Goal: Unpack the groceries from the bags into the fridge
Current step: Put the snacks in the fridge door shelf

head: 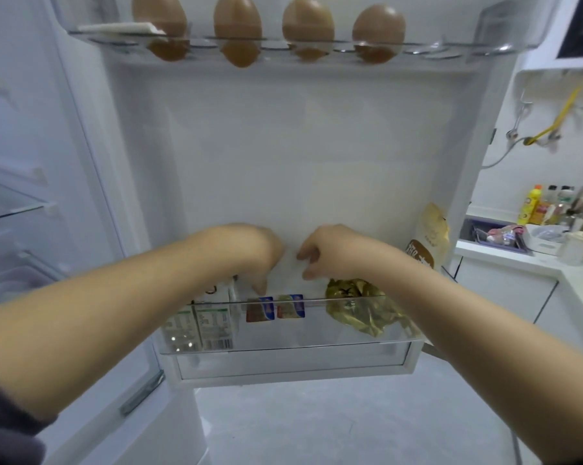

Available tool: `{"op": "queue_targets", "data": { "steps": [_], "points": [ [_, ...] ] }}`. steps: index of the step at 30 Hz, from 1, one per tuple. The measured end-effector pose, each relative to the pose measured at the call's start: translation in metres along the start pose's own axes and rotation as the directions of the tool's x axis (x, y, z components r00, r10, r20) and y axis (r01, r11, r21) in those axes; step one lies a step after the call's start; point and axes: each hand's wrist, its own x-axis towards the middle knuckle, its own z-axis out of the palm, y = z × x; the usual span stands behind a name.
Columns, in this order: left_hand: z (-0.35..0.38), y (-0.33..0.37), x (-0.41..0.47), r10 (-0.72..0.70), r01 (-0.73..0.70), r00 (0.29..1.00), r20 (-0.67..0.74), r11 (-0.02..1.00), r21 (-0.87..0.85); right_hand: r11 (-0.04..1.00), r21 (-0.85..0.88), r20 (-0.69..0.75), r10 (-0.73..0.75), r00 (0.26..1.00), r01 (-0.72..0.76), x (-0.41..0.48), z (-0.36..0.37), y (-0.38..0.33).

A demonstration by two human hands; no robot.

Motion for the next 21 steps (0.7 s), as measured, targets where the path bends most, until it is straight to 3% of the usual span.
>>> {"op": "queue_targets", "data": {
  "steps": [3, 5, 8, 10, 14, 21],
  "points": [
    [-0.005, 0.001, -0.027, -0.057, 0.033, 0.979, -0.195, 0.992, -0.122, 0.994, 0.102, -0.248, -0.013, 0.969, 0.04, -0.029, -0.004, 0.01],
    [-0.004, 0.011, -0.045, -0.14, 0.059, 0.93, -0.34, 0.97, -0.237, 0.993, 0.087, -0.41, -0.032, 0.912, 0.074, -0.051, -0.003, 0.02],
    [0.001, 0.042, -0.067, -0.247, 0.109, 0.75, -0.614, 0.961, -0.254, 0.998, -0.065, -0.61, -0.044, 0.791, 0.006, -0.086, 0.005, 0.043],
    [0.002, 0.074, -0.076, -0.296, 0.128, 0.639, -0.71, 0.951, -0.28, 0.99, -0.132, -0.73, -0.06, 0.681, -0.055, -0.111, 0.013, 0.064],
    [-0.004, 0.155, -0.074, -0.322, 0.091, 0.551, -0.77, 0.94, -0.328, 0.956, -0.181, -0.798, -0.006, 0.603, -0.231, -0.173, 0.03, 0.117],
    [-0.02, 0.328, -0.072, -0.174, -0.24, 0.431, -0.885, 0.924, -0.298, 0.847, -0.121, -0.823, 0.206, 0.53, -0.518, -0.312, 0.069, 0.219]
  ]
}}
